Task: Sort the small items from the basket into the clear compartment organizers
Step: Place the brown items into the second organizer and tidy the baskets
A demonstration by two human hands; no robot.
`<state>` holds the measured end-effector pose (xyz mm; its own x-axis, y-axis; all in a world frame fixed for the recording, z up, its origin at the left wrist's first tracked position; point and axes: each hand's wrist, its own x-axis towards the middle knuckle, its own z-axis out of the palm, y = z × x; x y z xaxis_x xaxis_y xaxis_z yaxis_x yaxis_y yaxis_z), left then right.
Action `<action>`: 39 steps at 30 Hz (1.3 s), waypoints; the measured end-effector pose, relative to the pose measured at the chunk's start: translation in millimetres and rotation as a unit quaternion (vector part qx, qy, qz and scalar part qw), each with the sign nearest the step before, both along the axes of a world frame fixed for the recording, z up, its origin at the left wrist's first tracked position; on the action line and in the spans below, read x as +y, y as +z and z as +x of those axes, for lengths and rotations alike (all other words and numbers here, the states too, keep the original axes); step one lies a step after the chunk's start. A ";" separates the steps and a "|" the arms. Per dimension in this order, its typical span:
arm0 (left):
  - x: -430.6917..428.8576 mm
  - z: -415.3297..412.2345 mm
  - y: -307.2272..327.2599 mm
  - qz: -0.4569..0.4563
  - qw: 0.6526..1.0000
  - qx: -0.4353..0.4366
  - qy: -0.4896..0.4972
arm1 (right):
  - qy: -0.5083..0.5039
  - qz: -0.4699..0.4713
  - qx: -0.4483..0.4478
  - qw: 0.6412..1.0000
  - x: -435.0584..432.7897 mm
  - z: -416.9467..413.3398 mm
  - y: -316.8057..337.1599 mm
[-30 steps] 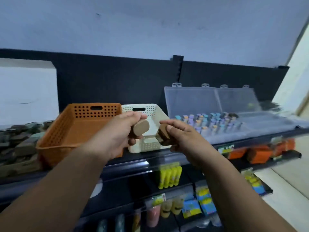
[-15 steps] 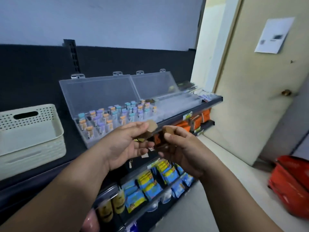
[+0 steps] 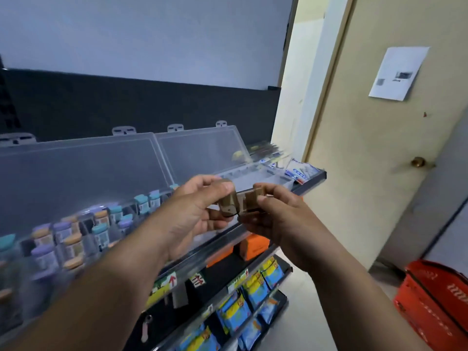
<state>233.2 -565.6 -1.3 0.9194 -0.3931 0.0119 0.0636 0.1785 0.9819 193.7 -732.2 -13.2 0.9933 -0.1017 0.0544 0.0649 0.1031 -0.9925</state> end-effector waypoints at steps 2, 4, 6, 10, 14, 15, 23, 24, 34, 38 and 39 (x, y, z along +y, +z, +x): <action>-6.6 20.0 5.2 0.025 0.999 -0.022 0.012 | 0.005 -0.010 -0.008 1.000 -10.1 22.2 1.9; -11.4 35.1 9.1 0.069 0.996 -0.051 0.027 | 0.009 -0.033 -0.013 0.999 -20.3 41.1 2.3; -16.4 50.6 11.6 0.116 0.989 -0.079 0.050 | 0.012 -0.070 -0.018 0.997 -31.1 59.9 3.4; -24.5 86.9 15.6 0.152 0.977 -0.108 0.106 | -0.003 -0.155 -0.034 0.987 -53.4 110.9 8.8; -33.7 120.0 16.0 0.230 0.949 -0.137 0.167 | -0.018 -0.278 -0.059 0.959 -74.1 163.0 10.0; -35.1 125.5 13.9 0.260 0.940 -0.147 0.167 | -0.022 -0.295 -0.062 0.953 -76.5 172.3 8.1; -76.9 187.2 -6.2 0.473 0.846 -0.142 0.201 | 0.085 -0.439 -0.079 0.891 -95.3 271.5 -7.4; -82.0 192.6 -9.0 0.493 0.835 -0.139 0.203 | 0.096 -0.454 -0.082 0.882 -96.4 279.8 -10.4; -95.6 222.6 -32.0 0.653 0.732 -0.091 0.171 | 0.222 -0.557 -0.108 0.793 -83.0 322.9 -32.4; -99.9 226.7 -37.0 0.683 0.710 -0.065 0.158 | 0.237 -0.582 -0.110 0.770 -80.5 327.7 -36.9; -100.7 226.4 -37.6 0.689 0.705 -0.060 0.155 | 0.239 -0.585 -0.106 0.767 -80.2 328.1 -36.5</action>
